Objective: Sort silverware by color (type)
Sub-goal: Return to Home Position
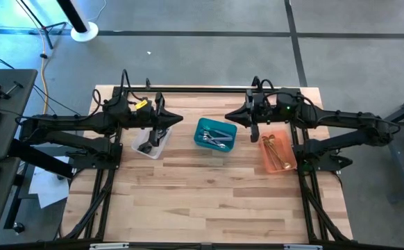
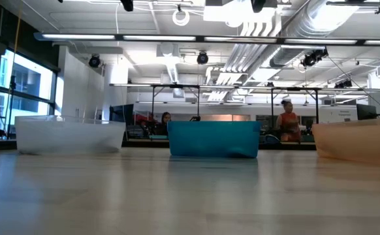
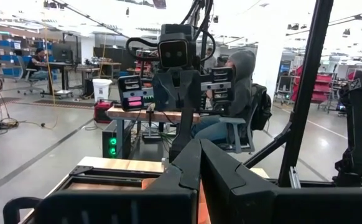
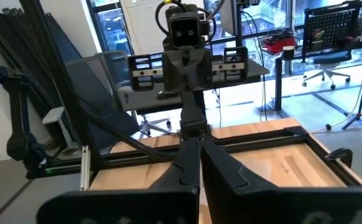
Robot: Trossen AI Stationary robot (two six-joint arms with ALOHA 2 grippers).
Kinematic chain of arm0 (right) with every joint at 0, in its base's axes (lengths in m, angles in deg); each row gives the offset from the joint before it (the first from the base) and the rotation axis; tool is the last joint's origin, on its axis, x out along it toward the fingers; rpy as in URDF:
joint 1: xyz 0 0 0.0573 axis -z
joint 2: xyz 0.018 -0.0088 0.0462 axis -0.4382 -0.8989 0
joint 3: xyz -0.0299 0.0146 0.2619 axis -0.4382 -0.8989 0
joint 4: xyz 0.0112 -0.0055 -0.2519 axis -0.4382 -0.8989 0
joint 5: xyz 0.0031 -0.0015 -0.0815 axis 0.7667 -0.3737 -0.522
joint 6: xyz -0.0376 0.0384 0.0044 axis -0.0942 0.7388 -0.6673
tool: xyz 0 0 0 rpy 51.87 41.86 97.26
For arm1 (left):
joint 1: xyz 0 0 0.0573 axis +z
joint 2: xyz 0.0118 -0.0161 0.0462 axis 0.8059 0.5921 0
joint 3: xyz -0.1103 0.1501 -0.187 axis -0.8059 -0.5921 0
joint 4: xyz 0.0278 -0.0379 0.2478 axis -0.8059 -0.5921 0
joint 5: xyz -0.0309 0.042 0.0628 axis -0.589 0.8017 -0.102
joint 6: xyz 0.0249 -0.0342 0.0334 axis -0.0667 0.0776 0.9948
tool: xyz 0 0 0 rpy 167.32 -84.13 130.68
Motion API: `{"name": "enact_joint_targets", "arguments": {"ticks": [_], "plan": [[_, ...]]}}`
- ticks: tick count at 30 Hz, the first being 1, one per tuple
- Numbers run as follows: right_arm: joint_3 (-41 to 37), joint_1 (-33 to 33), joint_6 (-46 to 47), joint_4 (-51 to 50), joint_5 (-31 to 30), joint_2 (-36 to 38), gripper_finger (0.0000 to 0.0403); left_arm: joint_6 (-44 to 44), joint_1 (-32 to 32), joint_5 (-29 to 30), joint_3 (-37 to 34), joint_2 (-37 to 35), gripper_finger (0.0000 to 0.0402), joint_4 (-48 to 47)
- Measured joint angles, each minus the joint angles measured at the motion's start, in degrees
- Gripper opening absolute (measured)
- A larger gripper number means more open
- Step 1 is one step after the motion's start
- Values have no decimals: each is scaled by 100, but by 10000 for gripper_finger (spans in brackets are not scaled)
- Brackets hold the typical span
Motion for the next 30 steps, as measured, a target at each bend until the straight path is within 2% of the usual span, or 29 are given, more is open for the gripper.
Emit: {"name": "enact_joint_targets", "arguments": {"ticks": [10,20,30], "plan": [[0,-20,-177,116,182,0,0,-45,0,3,0,0,0,1],[0,-20,-177,122,238,0,0,-707,0,-14,0,-6,0,-12],[0,-20,-194,42,376,2,0,-654,1,-25,-178,-433,0,-130]]}}
